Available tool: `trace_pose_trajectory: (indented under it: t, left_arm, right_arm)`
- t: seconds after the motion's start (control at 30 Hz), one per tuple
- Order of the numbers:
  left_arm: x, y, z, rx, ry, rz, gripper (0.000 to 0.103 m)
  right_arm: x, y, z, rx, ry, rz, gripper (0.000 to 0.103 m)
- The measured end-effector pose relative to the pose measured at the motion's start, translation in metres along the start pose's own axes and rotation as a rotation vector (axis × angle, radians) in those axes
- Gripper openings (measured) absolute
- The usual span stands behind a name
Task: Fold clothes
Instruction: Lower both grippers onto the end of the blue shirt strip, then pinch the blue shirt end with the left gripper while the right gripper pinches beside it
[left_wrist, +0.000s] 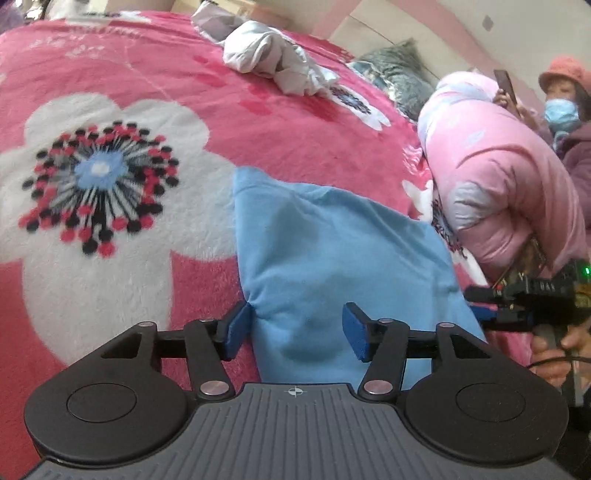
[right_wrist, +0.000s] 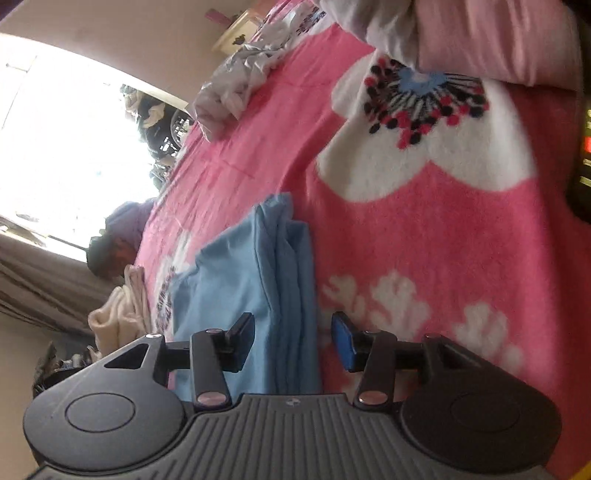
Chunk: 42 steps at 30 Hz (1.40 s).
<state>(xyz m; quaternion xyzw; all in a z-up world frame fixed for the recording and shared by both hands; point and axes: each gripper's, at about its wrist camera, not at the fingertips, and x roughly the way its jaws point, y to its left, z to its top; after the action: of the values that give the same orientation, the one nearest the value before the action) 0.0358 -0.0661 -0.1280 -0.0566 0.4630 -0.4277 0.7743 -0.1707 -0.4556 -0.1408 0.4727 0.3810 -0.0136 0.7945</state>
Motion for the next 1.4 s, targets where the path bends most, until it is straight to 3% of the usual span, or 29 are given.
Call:
trace_pose_trajectory:
  t: [0.17,0.3,0.63,1.0,1.4]
  left_arm:
    - [-0.012,0.009,0.005,-0.012,-0.041,0.039,0.055]
    - [-0.002,0.012,0.001,-0.033,-0.001,-0.002,0.055]
    - [0.035,0.003,0.026,0.017,-0.01,-0.045,0.057]
    - [0.054,-0.043,0.037,0.111,0.072,0.209,0.057]
    - [0.057,-0.052,0.039,0.12,0.106,0.283,0.058]
  right_arm:
    - [0.006,0.0,0.003,0.018,-0.005,0.006,0.05]
    - [0.011,-0.001,0.006,0.032,-0.008,0.01,0.05]
    - [0.03,-0.001,0.017,0.058,-0.027,0.05,0.052]
    - [0.037,-0.003,0.013,0.021,-0.068,0.088,0.051]
    - [0.033,-0.01,0.007,-0.015,-0.099,0.144,0.052]
